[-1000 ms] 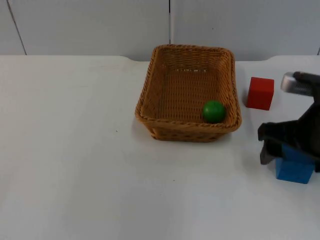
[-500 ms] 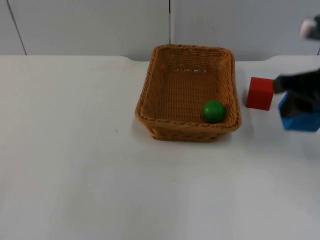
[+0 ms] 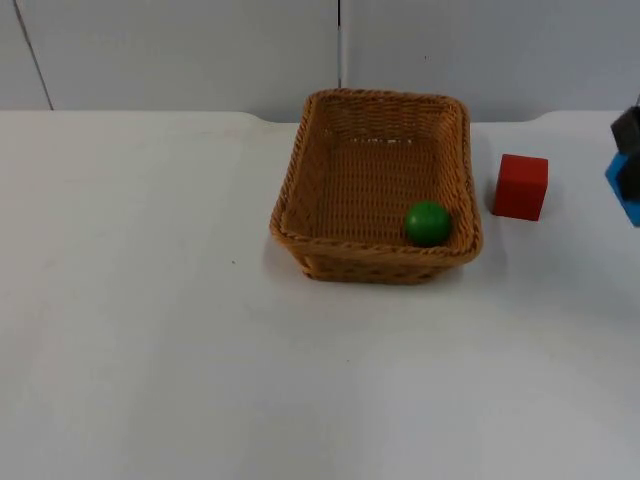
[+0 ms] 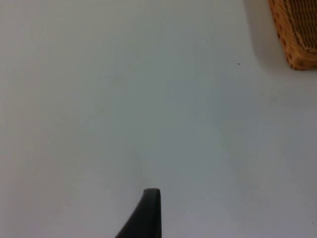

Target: Place all geometric objects except the red cube into the basket.

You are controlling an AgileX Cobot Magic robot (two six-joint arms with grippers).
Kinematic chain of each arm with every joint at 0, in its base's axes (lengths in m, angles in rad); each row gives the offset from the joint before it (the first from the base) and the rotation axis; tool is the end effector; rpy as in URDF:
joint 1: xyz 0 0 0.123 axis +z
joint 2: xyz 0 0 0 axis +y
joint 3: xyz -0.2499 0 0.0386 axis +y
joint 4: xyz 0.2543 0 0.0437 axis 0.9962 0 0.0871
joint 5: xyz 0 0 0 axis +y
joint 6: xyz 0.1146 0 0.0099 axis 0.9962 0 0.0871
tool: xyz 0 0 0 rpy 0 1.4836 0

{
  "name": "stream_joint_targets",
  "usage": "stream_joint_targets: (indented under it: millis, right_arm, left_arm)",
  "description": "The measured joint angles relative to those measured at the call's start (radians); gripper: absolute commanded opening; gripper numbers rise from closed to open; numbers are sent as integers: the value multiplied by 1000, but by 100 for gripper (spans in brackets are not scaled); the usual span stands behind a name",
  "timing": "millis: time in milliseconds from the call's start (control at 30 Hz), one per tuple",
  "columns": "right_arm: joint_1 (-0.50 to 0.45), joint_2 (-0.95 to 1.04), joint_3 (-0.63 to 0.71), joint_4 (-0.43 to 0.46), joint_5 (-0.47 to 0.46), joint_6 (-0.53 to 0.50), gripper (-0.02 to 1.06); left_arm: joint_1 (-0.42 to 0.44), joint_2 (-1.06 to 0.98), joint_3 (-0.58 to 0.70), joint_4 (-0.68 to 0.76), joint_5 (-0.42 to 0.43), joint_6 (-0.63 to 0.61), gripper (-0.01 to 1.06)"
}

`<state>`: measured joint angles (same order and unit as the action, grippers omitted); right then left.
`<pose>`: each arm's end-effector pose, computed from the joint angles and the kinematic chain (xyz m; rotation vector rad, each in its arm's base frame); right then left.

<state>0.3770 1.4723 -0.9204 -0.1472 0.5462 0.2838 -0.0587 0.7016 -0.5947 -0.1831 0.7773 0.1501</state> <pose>0.2957 0.1076 0.1824 -0.2534 2.5632 0.1027 0.1707 -0.0248 0.2491 0.1536 2.3526 -0.1704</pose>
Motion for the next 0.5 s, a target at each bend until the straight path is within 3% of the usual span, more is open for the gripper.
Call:
stream_joint_targets:
  millis: [67, 200, 233, 333, 400, 500]
  right_arm:
    - [0, 26, -28, 2, 12, -2, 0]
    - [0, 187, -272, 77, 93, -104, 0]
    - [0, 187, -272, 77, 93, -104, 0]
    - [0, 351, -478, 131, 143, -151, 0]
    - [1, 400, -554, 138, 164, -159, 0]
    - [16, 565, -770, 147, 228, -180, 0]
  left_arm:
    - [0, 0, 0, 0, 0, 0, 92]
    - [0, 0, 0, -2, 0, 0, 92]
    - [0, 0, 0, -2, 0, 0, 92]
    - [0, 0, 0, -2, 0, 2, 92]
    - [0, 0, 0, -2, 0, 2, 92]
    - [0, 0, 0, -2, 0, 2, 92]
